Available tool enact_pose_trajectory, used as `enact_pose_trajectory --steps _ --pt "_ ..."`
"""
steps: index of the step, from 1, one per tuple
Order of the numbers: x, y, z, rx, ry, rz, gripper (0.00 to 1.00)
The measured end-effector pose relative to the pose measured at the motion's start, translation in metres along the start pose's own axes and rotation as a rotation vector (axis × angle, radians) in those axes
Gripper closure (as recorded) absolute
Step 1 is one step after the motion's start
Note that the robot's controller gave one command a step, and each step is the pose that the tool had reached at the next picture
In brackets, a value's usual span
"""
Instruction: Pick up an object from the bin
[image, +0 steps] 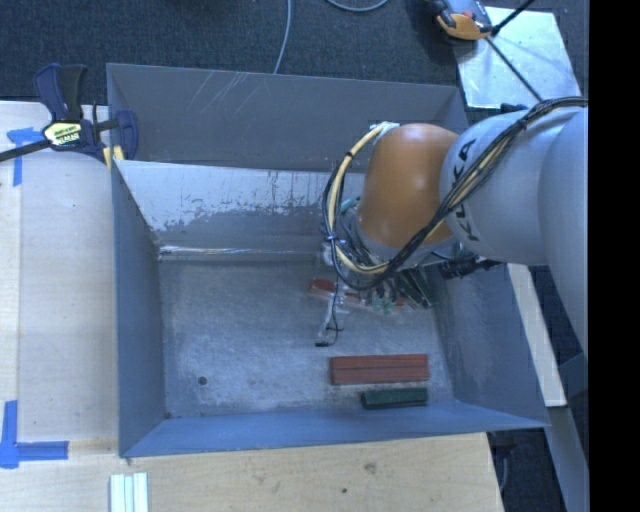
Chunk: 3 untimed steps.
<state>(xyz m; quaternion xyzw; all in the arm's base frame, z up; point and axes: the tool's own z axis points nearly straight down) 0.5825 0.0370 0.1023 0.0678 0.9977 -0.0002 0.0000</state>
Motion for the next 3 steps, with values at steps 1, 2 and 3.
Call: enact_pose_trajectory --steps 1,2,3 --pt "-0.0214 -0.0581 0.0129 0.0 -0.003 0.029 1.0" --pt "-0.0214 -0.0579 0.0129 -0.001 -0.003 0.029 0.0" --pt "-0.0214 -0.0579 0.0129 -0.001 -0.003 0.029 0.0"
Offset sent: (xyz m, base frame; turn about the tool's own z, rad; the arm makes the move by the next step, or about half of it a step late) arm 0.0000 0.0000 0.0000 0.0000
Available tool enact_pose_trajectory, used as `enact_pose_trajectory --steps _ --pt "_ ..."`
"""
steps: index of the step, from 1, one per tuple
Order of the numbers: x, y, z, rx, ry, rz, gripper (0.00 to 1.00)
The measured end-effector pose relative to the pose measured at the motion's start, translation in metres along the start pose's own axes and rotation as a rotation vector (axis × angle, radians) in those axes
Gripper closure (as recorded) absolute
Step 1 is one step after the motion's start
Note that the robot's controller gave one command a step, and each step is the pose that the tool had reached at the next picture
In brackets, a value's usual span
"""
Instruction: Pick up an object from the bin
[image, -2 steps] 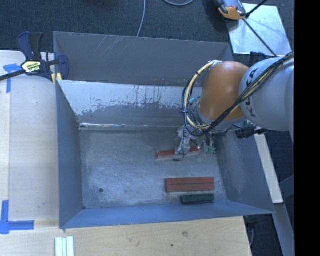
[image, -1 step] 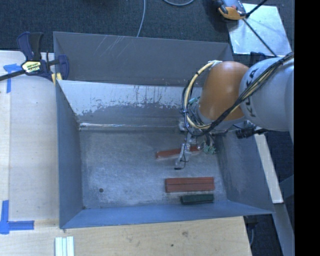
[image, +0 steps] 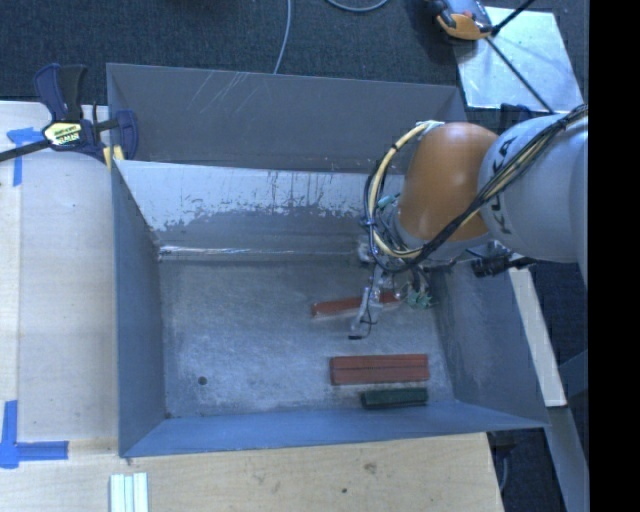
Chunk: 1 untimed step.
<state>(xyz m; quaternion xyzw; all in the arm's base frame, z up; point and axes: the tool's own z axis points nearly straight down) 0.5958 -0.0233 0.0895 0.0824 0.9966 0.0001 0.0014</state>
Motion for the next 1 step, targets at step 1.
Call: enact_pose_trajectory --steps 1 --pt "-0.0063 -0.0093 -0.0269 0.0 0.0 -0.02 0.0"
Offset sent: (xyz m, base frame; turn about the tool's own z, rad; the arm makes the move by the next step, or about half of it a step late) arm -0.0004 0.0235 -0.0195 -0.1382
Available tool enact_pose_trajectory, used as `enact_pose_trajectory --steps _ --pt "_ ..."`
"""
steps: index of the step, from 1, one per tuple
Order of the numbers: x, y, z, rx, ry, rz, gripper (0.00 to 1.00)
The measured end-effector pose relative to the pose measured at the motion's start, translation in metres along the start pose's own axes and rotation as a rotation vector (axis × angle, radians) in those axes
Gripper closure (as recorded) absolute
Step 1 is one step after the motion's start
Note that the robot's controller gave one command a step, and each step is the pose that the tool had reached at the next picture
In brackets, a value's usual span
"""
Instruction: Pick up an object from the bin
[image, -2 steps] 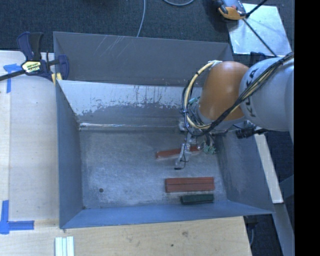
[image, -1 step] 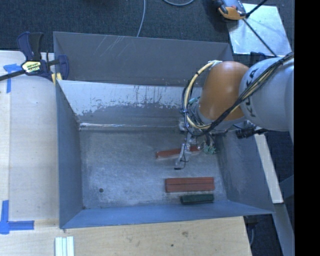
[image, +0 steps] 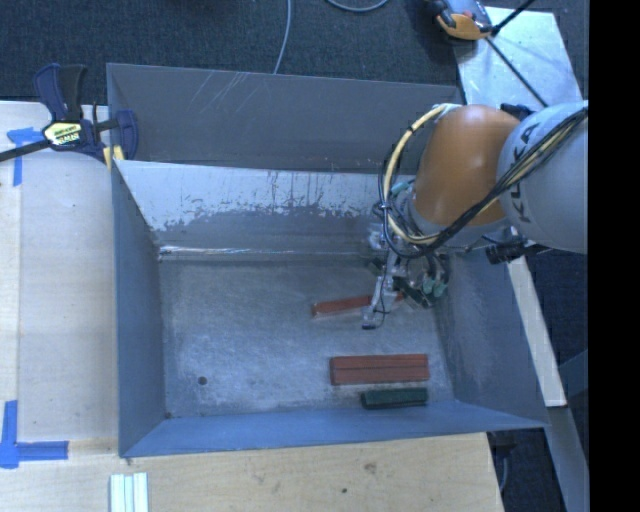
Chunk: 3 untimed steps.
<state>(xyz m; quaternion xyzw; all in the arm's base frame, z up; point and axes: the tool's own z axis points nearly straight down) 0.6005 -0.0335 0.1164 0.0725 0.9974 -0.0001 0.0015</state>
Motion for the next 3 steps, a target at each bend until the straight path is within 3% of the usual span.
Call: enact_pose_trajectory --steps 1,2,3 --pt "0.009 0.033 0.045 -0.002 -0.002 -0.118 1.0" --pt "0.009 0.033 0.045 -0.002 -0.002 -0.118 1.0" --pt "0.034 0.059 -0.104 -0.001 -0.002 -0.137 1.0"
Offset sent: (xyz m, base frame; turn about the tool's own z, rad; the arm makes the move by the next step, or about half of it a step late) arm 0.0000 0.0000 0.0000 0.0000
